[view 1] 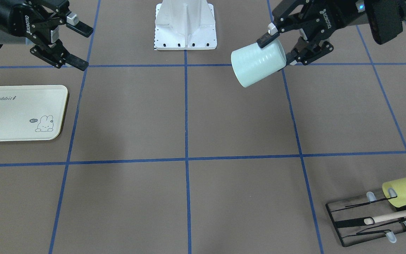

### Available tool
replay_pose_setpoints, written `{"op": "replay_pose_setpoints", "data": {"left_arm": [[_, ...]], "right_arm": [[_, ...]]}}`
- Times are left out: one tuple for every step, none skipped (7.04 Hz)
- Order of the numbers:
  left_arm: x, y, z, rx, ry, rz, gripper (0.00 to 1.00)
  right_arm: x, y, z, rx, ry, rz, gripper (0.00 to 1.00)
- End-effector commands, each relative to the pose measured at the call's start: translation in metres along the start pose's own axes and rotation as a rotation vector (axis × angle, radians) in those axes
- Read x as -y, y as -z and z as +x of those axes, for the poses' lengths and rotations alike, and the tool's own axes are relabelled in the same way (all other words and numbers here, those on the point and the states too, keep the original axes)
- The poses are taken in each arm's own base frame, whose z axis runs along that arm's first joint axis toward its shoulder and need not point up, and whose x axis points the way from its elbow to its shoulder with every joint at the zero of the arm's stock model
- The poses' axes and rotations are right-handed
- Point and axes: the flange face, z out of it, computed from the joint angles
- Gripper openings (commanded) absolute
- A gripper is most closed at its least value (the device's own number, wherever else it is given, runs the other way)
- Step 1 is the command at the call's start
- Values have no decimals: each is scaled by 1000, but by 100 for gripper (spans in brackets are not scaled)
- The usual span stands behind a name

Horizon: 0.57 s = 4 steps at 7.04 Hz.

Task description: Left arm grabs green cup and hands to right arm on tray

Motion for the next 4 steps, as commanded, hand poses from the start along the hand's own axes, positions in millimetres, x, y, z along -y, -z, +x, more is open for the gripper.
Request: {"op": "replay_pose_setpoints", "data": {"left_arm": [[-29,-7,13,-124,34,-54,25],[-35,-8,14,-153,28,-66,25],[-40,-11,17,-174,34,-79,25],[-46,-19,31,-201,56,-103,25]], "right_arm": [[-20,-5,-35,91,-107,-12,98],[-32,-14,-50,143,-167,-16,97],[-52,-24,-52,204,-178,-32,97],[-76,-32,-47,323,-180,-59,98]]}}
